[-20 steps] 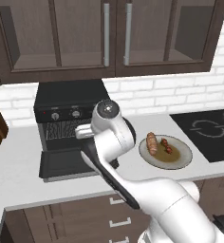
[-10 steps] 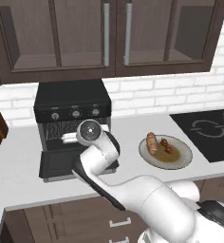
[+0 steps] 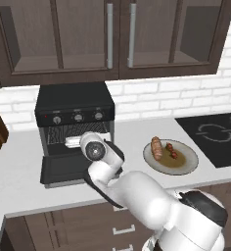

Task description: Pick up the kebab skewer and baguette bread, and place them inside the toaster oven. Close the toaster oven door and start by setting the timer.

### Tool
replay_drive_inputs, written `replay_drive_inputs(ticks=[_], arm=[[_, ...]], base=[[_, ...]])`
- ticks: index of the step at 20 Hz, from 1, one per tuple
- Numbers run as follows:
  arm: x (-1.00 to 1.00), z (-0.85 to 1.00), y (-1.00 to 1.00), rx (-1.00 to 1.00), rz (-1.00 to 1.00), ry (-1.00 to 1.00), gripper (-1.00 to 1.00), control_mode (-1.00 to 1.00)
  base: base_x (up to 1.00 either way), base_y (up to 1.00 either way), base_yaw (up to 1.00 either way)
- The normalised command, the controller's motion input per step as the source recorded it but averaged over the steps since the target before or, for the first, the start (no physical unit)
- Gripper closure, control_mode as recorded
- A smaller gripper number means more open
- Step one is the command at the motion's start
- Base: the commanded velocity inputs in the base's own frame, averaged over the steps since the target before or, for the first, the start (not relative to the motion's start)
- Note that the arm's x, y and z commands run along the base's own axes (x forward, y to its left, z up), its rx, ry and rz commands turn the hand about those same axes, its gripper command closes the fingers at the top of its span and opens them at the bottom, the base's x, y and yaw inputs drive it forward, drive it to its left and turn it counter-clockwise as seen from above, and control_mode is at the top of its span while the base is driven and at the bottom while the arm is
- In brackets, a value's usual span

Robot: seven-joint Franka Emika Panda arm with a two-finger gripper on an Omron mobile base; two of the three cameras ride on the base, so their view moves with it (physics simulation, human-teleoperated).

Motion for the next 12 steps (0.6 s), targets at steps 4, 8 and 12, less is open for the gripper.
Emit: replay_drive_inputs(ticks=[4,8,12], arm=[[0.49,-0.02,0.42,0.00,0.00,-0.04,-1.00,-1.00],[0.44,-0.06,0.32,0.01,0.00,0.00,-1.00,-1.00],[0.45,-0.11,0.28,0.00,0.00,0.00,-1.00,-1.00]], base=[[0.00,0.00,0.00],[0.00,0.00,0.00],[0.00,0.00,0.00]])
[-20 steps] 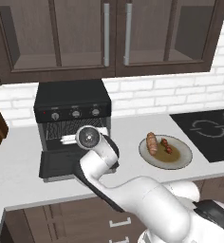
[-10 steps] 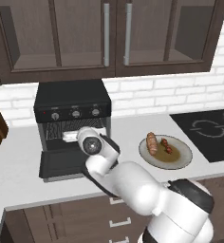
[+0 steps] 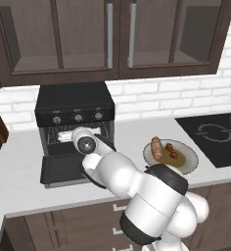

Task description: Pick up the kebab skewer and baguette bread, and place them inside the toaster oven. Close the toaster oven door and start by setting the timer.

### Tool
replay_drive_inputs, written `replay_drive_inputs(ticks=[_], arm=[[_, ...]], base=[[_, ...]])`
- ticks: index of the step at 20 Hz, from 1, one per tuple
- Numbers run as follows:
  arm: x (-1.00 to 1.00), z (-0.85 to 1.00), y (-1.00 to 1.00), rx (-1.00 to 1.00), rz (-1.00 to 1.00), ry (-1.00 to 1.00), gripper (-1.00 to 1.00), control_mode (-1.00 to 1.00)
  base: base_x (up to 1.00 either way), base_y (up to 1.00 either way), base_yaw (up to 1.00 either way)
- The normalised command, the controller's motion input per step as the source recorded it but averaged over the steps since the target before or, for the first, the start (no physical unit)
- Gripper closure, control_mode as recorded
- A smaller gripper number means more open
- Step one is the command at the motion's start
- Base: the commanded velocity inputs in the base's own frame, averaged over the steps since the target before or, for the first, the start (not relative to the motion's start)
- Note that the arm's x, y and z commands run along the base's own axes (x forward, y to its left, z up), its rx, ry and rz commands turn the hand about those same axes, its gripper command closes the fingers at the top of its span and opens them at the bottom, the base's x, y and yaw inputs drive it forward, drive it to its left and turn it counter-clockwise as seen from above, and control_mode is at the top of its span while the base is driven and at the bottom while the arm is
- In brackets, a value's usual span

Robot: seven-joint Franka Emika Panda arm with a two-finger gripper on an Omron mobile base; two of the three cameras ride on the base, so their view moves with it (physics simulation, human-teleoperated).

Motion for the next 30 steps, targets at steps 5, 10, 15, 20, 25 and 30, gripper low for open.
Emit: replay_drive_inputs(ticks=[5,10,15,20,25,30], arm=[[0.42,-0.29,0.08,0.01,0.00,0.06,-1.00,-1.00],[0.29,-0.30,0.03,0.00,0.00,0.08,-1.00,-1.00],[0.28,-0.15,0.00,0.00,0.00,0.00,-1.00,-1.00],[0.07,-0.23,0.00,0.00,0.00,0.02,-1.00,-1.00],[0.12,-0.06,0.00,0.04,0.00,0.01,-1.00,-1.00],[0.16,-0.10,0.00,0.01,0.00,0.01,-1.00,-1.00]], base=[[0.00,0.00,0.00],[0.00,0.00,0.00],[0.00,0.00,0.00],[0.00,0.00,0.00],[0.00,0.00,0.00],[0.00,0.00,0.00]])
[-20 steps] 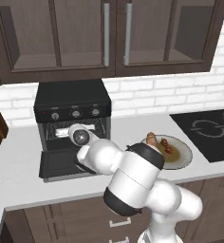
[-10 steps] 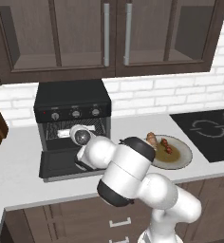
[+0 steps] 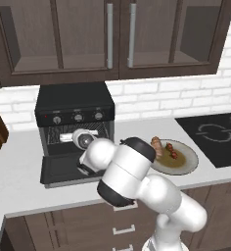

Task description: Pick up the kebab skewer and baguette bread, and place them inside the toaster oven. Close the toaster oven door and start by setting the timer.

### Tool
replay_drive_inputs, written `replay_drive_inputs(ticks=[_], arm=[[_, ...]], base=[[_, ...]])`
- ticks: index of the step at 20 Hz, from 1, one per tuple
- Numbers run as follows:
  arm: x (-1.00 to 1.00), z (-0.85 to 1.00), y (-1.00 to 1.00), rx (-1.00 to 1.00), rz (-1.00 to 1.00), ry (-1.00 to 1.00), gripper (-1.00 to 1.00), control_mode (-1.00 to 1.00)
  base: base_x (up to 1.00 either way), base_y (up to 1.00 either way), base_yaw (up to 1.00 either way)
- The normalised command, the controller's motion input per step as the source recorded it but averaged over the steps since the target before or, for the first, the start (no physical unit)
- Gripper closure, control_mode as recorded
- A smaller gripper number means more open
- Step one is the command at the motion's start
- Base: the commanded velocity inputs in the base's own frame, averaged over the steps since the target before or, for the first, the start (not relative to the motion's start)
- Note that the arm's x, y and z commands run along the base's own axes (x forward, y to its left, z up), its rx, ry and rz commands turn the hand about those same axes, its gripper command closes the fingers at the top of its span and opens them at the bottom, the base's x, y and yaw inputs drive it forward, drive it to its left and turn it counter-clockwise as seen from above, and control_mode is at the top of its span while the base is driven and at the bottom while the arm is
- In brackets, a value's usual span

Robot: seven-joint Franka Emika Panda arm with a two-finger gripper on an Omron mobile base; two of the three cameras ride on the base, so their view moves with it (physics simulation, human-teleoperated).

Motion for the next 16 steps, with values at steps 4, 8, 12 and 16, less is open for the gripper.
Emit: replay_drive_inputs(ticks=[4,8,12,16], arm=[[0.22,-0.03,0.00,0.00,0.00,0.00,-1.00,-1.00],[0.18,-0.08,0.00,0.00,0.00,0.00,-1.00,-1.00],[0.01,-0.31,0.00,0.00,0.00,0.01,-1.00,-1.00],[0.02,-0.30,0.11,0.00,0.00,0.00,-1.00,-1.00]], base=[[0.00,0.00,0.00],[0.00,0.00,0.00],[0.00,0.00,0.00],[0.00,0.00,0.00]])
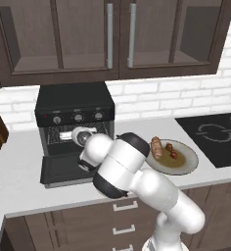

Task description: Pick up the kebab skewer and baguette bread, and place them inside the toaster oven. Close the toaster oven door and start by setting the timer.

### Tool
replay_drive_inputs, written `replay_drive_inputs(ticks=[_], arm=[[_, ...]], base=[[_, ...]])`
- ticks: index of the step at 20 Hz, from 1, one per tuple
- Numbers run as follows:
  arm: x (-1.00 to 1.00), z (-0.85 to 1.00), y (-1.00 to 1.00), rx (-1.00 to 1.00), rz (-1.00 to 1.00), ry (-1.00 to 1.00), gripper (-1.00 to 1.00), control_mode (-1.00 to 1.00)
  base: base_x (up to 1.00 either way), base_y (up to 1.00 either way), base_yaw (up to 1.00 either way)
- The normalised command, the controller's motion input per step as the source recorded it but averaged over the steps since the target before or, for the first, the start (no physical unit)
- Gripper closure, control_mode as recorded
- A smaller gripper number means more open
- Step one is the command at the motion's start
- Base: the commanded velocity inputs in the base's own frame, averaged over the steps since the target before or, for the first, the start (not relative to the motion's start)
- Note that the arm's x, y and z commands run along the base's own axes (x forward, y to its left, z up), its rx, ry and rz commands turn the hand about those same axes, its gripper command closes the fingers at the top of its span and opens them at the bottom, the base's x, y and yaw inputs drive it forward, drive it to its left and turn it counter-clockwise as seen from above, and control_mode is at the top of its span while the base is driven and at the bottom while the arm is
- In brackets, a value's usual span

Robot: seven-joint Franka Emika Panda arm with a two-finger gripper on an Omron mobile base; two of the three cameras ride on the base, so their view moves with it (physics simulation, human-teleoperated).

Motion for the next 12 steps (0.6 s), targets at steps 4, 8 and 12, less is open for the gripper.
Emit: replay_drive_inputs(ticks=[4,8,12], arm=[[0.01,-0.26,0.01,0.00,0.00,0.01,-1.00,-1.00],[-0.38,-0.58,0.00,0.00,0.00,0.07,-1.00,-1.00],[-0.66,-0.79,0.10,0.00,0.00,0.10,-1.00,-1.00]], base=[[0.00,0.00,0.00],[0.00,0.00,0.00],[0.00,0.00,0.00]])
